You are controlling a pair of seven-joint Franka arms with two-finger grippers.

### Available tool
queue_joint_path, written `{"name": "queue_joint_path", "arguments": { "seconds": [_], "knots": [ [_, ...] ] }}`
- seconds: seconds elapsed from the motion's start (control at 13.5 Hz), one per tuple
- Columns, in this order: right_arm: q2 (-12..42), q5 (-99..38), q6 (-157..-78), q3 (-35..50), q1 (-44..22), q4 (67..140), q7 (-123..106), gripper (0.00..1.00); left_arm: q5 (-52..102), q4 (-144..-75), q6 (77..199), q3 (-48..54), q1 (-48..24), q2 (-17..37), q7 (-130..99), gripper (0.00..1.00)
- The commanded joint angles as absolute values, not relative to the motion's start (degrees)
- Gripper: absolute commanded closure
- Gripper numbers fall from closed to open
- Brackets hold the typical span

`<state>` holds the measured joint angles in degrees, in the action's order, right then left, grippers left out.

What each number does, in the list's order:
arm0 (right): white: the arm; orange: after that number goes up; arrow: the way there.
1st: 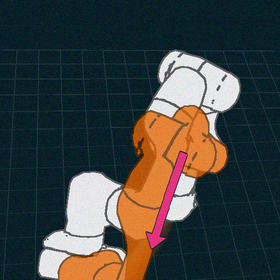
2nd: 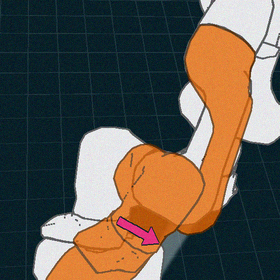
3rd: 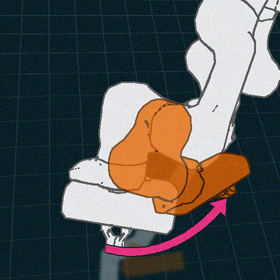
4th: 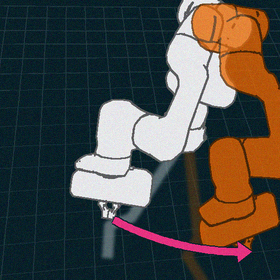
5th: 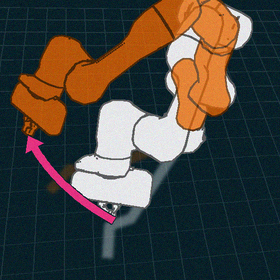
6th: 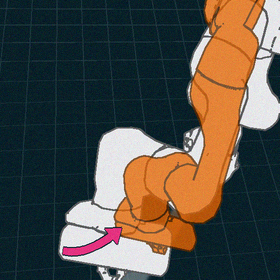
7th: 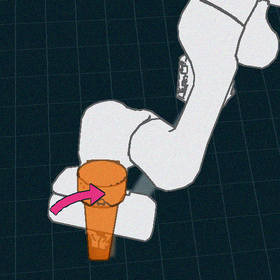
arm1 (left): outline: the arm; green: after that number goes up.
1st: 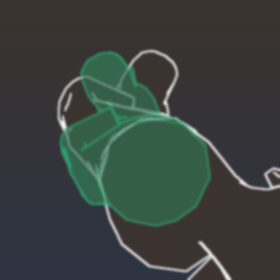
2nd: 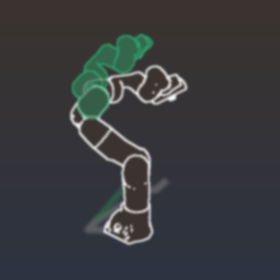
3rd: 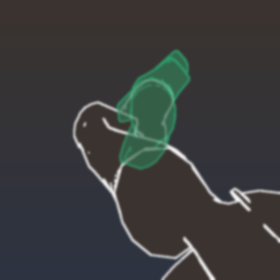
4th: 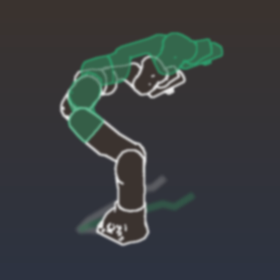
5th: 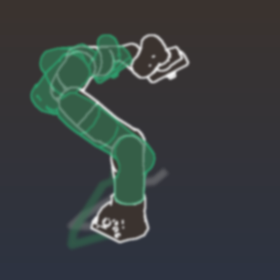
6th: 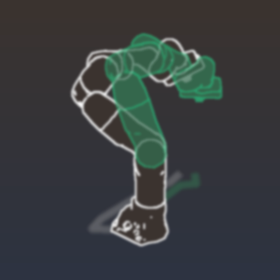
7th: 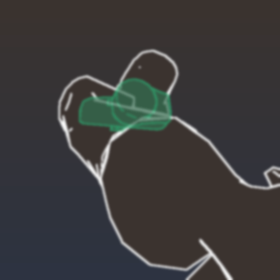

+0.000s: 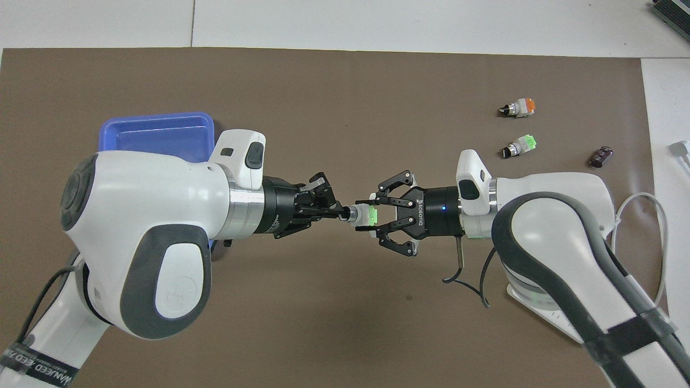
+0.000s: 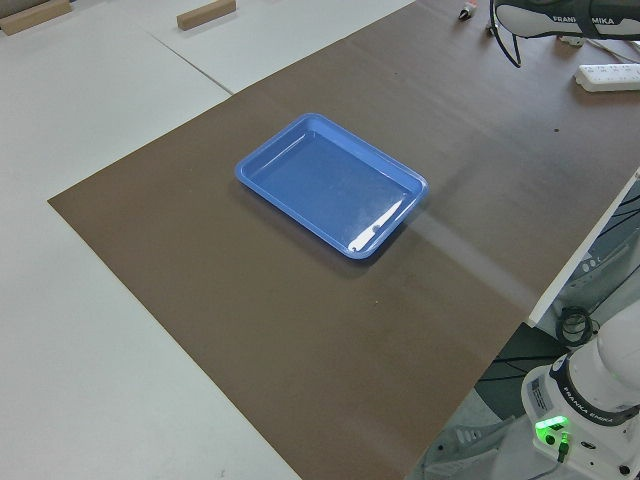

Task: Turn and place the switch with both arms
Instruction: 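Grasp the switch with the left gripper while the right gripper opens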

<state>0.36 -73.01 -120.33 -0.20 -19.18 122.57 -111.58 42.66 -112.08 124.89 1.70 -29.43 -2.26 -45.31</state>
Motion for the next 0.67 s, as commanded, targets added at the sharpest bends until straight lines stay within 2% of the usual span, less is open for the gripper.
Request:
{"name": "queue_joint_path", "arguments": {
  "seconds": [0.0,0.59],
  "knots": [
    [-0.79,-72.07,-120.76,-0.35,-18.63,123.57,-109.95,1.00,42.54,-112.41,122.96,1.85,-29.71,-2.90,-54.55,1.00],
    [-0.79,-71.28,-120.67,-0.35,-18.54,123.49,-109.42,1.00,42.54,-112.41,123.31,1.84,-29.71,-2.90,-56.16,1.00]
  ]
}}
